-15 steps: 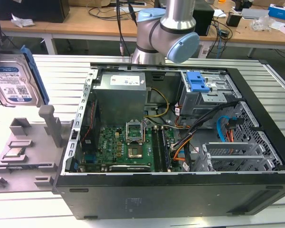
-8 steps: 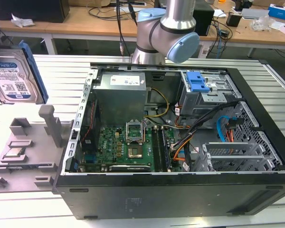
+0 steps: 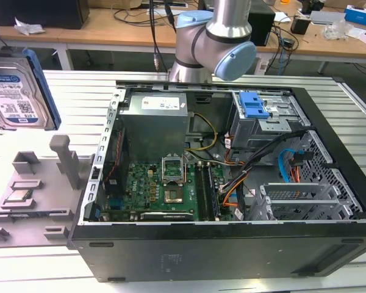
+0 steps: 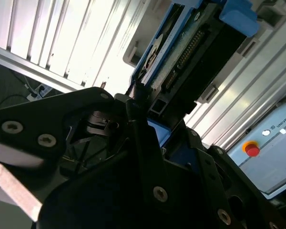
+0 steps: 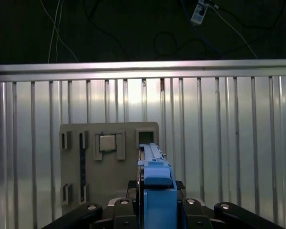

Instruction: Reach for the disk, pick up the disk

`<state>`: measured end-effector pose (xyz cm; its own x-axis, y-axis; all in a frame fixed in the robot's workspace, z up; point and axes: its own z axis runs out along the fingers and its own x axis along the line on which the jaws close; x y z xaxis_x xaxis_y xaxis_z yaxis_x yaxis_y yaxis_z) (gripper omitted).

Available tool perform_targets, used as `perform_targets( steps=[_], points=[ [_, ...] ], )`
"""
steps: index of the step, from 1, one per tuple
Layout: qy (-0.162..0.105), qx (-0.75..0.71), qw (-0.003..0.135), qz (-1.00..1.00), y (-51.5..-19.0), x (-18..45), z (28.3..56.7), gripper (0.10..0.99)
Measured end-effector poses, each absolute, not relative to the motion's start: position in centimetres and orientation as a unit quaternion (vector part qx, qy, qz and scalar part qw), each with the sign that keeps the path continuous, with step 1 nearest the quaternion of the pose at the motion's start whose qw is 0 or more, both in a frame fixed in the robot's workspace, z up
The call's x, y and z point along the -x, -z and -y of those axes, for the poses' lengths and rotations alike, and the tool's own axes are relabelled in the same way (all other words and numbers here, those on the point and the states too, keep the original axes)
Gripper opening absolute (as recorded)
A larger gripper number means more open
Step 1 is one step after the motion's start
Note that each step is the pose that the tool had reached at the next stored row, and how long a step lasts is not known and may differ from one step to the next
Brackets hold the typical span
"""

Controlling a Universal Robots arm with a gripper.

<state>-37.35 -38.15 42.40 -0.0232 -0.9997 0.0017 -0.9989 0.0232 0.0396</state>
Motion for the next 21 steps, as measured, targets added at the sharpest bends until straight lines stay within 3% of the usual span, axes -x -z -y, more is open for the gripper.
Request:
perform_targets(
  steps=[14,21],
  points=[
    [0.014,-0.699,0.015,0.715,-44.5,37.1,38.1,0.365],
    [0.014,-0.699,0.015,0.715,-48.1,37.0,38.1,0.365]
  ],
)
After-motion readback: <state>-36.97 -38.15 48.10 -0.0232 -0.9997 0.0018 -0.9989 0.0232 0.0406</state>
